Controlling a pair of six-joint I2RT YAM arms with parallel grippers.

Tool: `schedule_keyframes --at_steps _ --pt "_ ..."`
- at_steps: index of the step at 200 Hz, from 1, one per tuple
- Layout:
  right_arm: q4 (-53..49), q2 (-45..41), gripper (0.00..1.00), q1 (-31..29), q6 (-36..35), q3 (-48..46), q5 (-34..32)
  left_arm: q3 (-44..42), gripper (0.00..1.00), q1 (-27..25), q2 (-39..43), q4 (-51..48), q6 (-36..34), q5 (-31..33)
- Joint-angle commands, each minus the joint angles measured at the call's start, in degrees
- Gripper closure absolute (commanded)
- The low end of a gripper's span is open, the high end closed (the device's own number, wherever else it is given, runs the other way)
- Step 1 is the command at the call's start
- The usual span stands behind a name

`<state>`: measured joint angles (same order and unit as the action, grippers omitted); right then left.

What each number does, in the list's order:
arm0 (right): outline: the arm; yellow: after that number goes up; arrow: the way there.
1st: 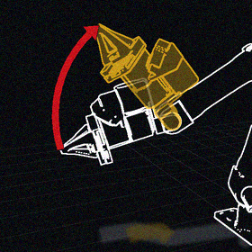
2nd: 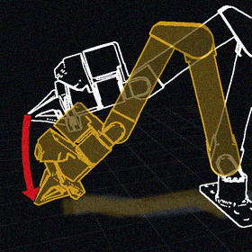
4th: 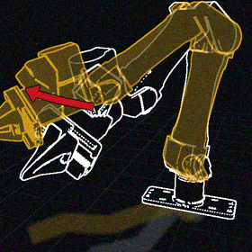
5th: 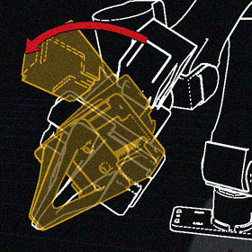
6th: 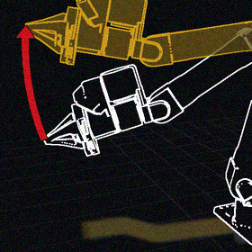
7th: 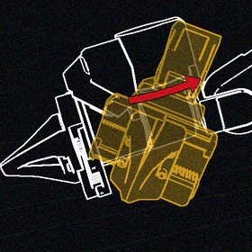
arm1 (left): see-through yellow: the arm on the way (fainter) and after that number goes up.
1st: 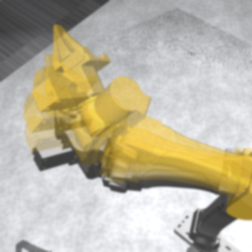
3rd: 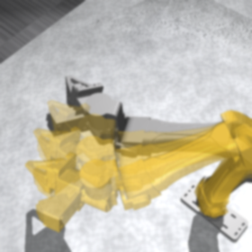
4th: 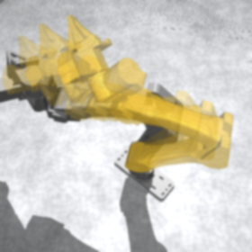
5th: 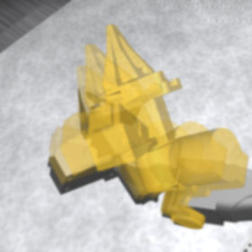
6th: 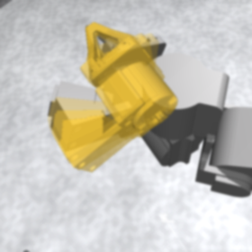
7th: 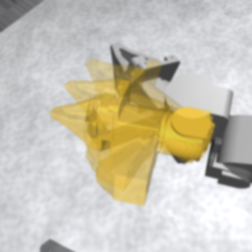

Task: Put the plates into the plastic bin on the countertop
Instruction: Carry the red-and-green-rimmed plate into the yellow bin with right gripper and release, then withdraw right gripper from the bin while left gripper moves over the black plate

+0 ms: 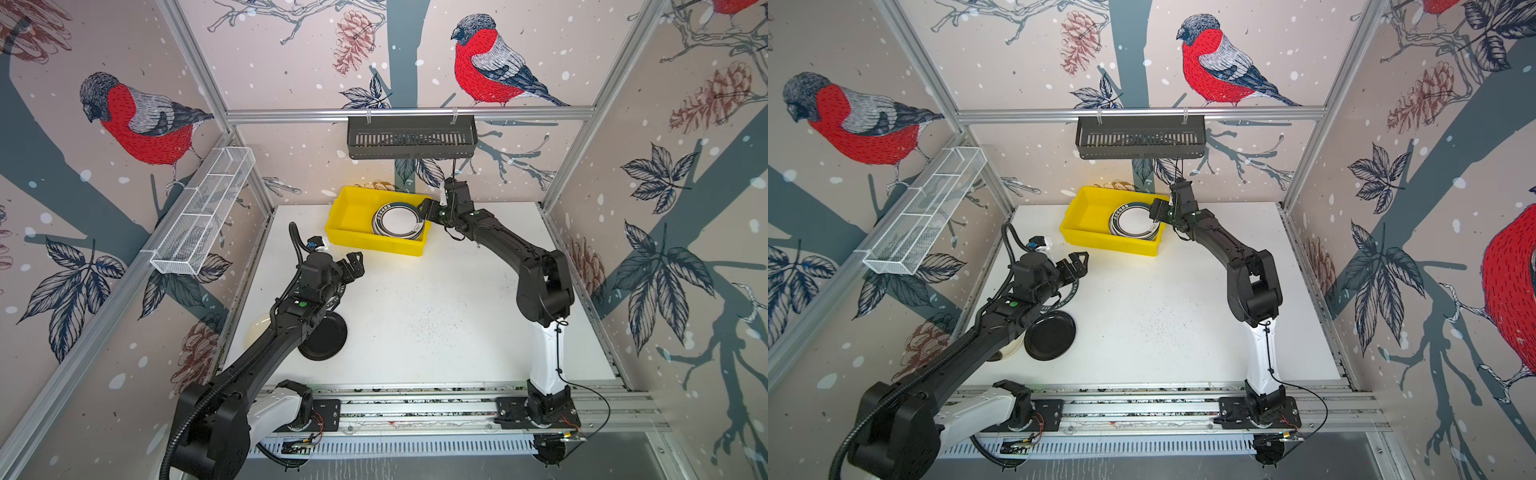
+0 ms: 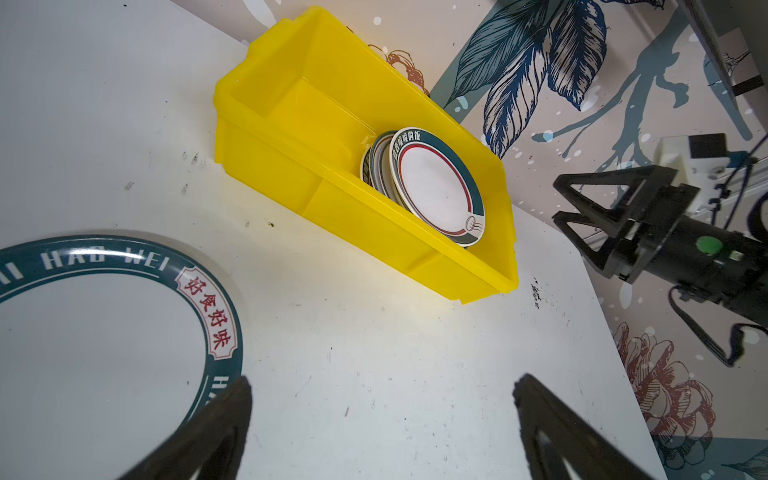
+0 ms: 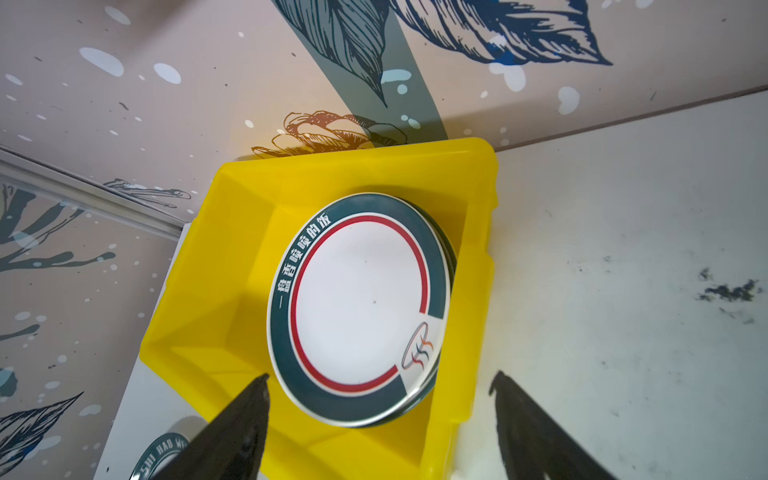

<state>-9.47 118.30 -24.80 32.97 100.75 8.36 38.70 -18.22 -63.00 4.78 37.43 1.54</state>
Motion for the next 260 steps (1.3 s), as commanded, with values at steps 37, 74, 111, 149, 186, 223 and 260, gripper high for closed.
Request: schedule_keyframes --at_steps 37,74,111,149,186,223,260 --pt "8.84 -13.66 0.16 -0.89 -0.66 -14.77 10.42 2.79 0.02 0.46 2.35 -9.83 2.62 7.4" --pt "15.7 -21.62 0.17 -3.4 0.78 -27.61 17.44 6.45 0.02 0.55 2.77 -25.82 6.2 12.62" --pt "16.28 -26.54 0.18 -6.19 -2.27 -35.94 15.71 5.22 0.02 2.45 4.65 -34.88 7.65 10.78" --pt "17.29 -30.48 0.17 -6.57 -2.79 -41.41 16.19 -2.41 0.03 2.87 10.6 -36.31 14.17 6.67" --pt "16.68 -32.17 0.18 -6.5 -4.35 -42.51 17.04 -6.57 0.03 2.84 13.51 -43.48 22.88 13.51" --pt "16.51 -32.46 0.18 -5.55 -4.72 -43.31 17.24 -6.88 0.02 2.88 11.65 -46.71 23.21 18.28" --pt "17.19 -33.56 0.18 -4.08 -3.45 -44.91 17.51 -9.58 0.02 2.91 8.62 -45.55 23.46 18.77"
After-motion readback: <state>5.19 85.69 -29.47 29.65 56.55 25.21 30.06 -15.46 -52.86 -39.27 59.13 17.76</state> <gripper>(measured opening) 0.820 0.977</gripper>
